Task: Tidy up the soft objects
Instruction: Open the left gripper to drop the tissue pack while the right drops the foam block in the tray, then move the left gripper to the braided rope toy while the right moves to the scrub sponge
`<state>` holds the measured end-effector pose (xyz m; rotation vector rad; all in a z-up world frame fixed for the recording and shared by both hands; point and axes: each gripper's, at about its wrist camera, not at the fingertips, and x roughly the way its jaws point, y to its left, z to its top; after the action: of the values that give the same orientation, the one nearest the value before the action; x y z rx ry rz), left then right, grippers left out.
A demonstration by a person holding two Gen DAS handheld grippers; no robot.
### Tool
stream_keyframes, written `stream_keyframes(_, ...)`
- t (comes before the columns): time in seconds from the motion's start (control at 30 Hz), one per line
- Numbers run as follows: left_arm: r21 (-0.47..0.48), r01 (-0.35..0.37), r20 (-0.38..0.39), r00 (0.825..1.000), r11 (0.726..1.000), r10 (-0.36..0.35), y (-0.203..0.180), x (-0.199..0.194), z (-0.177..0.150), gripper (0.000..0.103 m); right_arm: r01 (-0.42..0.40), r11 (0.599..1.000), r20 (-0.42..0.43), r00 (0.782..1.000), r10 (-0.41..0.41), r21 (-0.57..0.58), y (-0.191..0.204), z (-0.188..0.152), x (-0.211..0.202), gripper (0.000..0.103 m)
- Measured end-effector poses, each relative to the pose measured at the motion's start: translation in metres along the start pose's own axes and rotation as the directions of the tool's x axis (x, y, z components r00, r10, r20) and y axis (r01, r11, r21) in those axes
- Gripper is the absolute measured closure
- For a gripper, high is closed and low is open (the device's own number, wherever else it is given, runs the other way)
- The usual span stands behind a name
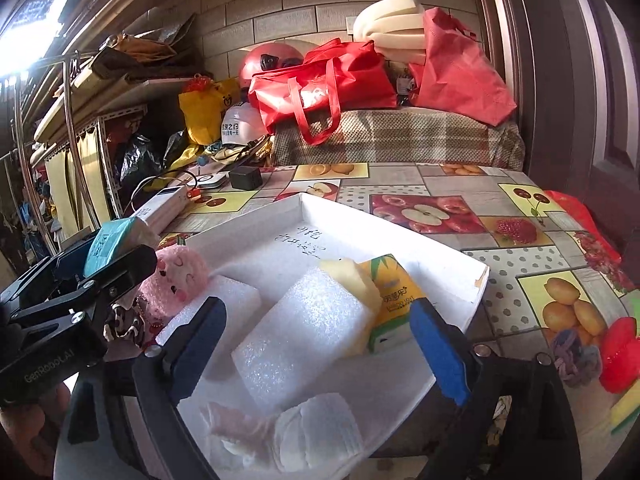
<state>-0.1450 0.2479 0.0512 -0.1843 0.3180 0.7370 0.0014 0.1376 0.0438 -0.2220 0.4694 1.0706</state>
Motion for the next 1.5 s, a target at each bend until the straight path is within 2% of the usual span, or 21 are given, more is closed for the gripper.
stream_keyframes(0.03, 0.002, -0.007, 0.01, 1.0, 1.0, 0.007, 0.0, -0.001, 0.0, 0.015, 0.016, 1.0, 0.015, 1.0, -0.016, 0.011, -0.002, 0.0, -0.003, 0.0)
stream_keyframes(0.13, -0.016, -0.044, 0.029, 0.999, 0.999, 0.045, 0.002, -0.005, -0.001, 0.0, 0.04, 0.998, 0.065, 0.997, -0.043, 0.046, -0.009, -0.001, -0.012, 0.0)
stream_keyframes(0.33, 0.002, -0.048, 0.078, 0.996, 0.999, 0.048, 0.0, -0.015, -0.002, 0.0, 0.086, 0.994, 0.095, 0.991, -0.092, 0.067, -0.011, 0.0, -0.017, 0.0)
stream_keyframes(0.6, -0.011, -0.049, 0.083, 0.995, 0.999, 0.05, 0.004, -0.016, -0.001, 0.0, 0.099, 0.994, 0.149, 0.983, -0.107, 0.055, -0.008, -0.003, -0.027, 0.0)
stream_keyframes(1.07, -0.006, -0.046, 0.095, 0.994, 0.999, 0.047, -0.004, -0.025, -0.003, 0.0, 0.125, 0.988, 0.151, 0.979, -0.138, 0.094, -0.015, -0.01, -0.039, 0.0)
stream_keyframes(1.33, -0.004, -0.032, 0.1, 0.994, 0.999, 0.032, -0.012, -0.032, -0.005, 0.0, 0.11, 0.991, 0.124, 0.985, -0.119, 0.075, -0.018, -0.018, -0.051, 0.0)
stream_keyframes(1.5, 0.016, -0.004, 0.104, 0.995, 1.0, 0.003, -0.023, -0.041, -0.009, 0.0, 0.065, 0.991, 0.15, 0.985, -0.082, 0.114, -0.035, -0.028, -0.074, 0.0)
